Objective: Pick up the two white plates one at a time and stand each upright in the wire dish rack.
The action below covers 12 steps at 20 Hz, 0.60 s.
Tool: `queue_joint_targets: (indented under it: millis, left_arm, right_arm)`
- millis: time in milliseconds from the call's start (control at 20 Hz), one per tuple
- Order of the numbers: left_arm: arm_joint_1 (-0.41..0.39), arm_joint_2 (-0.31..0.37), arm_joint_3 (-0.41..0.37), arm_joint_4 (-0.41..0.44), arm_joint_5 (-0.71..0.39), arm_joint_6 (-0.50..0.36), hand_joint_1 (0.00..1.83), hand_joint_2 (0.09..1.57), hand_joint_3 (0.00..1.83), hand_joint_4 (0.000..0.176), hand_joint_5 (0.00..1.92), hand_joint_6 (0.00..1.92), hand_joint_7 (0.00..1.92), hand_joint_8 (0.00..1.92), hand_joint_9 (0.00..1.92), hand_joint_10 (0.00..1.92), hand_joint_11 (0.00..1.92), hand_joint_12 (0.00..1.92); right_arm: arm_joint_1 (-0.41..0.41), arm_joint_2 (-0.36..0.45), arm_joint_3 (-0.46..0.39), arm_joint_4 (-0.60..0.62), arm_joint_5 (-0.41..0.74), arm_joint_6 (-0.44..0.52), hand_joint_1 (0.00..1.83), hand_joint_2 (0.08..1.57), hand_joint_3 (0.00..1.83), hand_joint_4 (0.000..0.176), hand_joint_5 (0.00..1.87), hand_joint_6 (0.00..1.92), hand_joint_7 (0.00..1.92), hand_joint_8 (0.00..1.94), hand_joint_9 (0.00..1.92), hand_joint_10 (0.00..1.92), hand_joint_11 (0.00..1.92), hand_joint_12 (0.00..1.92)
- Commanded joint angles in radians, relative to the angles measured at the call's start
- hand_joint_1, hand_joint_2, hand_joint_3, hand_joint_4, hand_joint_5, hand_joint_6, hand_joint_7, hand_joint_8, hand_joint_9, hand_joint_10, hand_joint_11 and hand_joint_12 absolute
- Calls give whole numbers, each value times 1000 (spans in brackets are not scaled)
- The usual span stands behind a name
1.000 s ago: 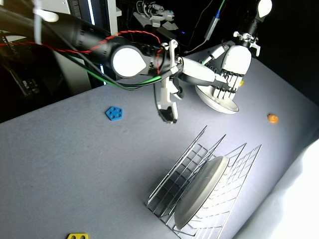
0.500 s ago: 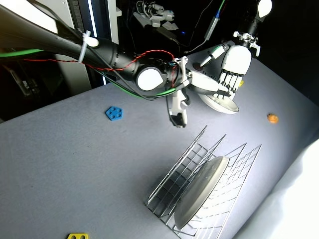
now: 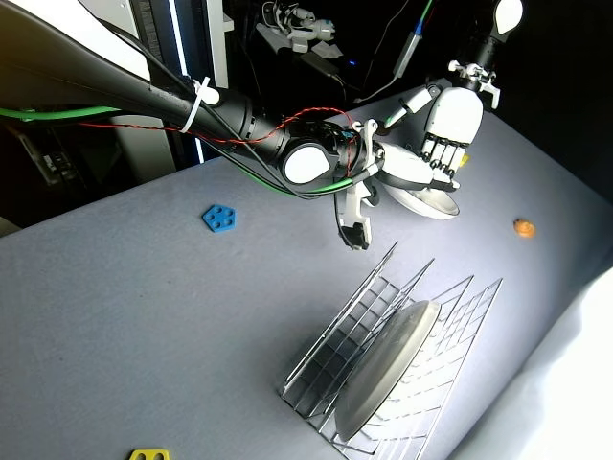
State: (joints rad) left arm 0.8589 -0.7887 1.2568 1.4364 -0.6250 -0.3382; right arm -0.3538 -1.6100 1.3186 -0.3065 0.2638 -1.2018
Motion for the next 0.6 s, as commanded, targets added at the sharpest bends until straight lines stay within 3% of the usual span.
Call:
queue_joint_targets:
  millis: [0,100,250,300,450,500,550]
  left_arm:
    - [12,-18,-7,48,-16,-1,0,1060,2,0,36,5,14,5,0,0,0,0]
    - [12,-18,-7,49,-16,-1,0,1059,1,0,42,7,23,9,3,1,0,0]
    - [12,-18,-7,49,-15,-1,0,1060,1,0,44,5,37,10,16,5,0,0]
    - [12,-18,-7,49,-15,-1,0,1060,1,0,53,8,45,12,22,7,0,0]
    - [15,-18,-8,51,-14,-1,0,1061,1,0,36,0,26,3,1,0,0,0]
    - [15,-18,-8,52,-14,-1,0,1056,0,0,38,4,29,4,7,3,0,0]
    - [16,-18,-8,52,-14,-1,0,1056,0,0,38,4,29,4,7,3,0,0]
  right_arm:
    - [9,1,1,9,114,-1,919,1194,0,0,41,3,0,0,11,2,0,205]
    - [9,1,1,23,113,-1,971,1191,0,0,66,6,22,4,36,8,0,290]
    - [9,1,0,31,118,-1,966,1188,3,0,301,15,318,10,321,26,0,921]
    - [9,1,0,35,120,-1,1005,1193,1,0,419,22,425,11,427,30,30,1026]
    - [9,4,-2,78,120,-1,983,1214,2,0,564,17,577,8,568,25,149,1043]
    - [8,7,-5,80,120,-2,973,1229,0,0,707,21,729,12,707,28,304,975]
    - [8,9,-9,80,120,-2,973,1229,0,0,707,21,729,12,707,28,304,975]
